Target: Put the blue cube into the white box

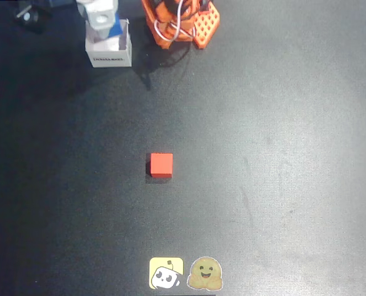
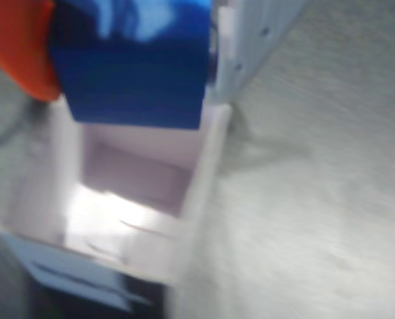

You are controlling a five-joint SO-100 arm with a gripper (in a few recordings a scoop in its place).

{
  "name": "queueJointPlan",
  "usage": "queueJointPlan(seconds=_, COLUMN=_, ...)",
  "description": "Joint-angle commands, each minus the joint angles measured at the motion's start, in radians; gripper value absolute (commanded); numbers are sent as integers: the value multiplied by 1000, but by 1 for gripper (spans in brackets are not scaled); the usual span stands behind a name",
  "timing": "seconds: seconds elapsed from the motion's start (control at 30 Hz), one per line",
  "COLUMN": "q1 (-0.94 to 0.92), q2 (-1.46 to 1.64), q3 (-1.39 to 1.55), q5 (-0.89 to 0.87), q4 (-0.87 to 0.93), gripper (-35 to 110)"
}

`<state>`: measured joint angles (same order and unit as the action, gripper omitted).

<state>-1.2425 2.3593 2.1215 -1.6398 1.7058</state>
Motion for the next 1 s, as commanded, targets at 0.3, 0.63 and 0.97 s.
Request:
queueJointPlan(seconds=0.3, q1=-100, q2=-49, q3=60, q5=129, q4=-106, gripper=0)
queueJointPlan(seconds=0.63, q1=-97, q2=-377, q3=-183, q5=178, q4=12, gripper=6)
queueJointPlan(seconds=0.97, q1=-91, q2=-373, q3=-190, q5=216, q4=26, gripper=17)
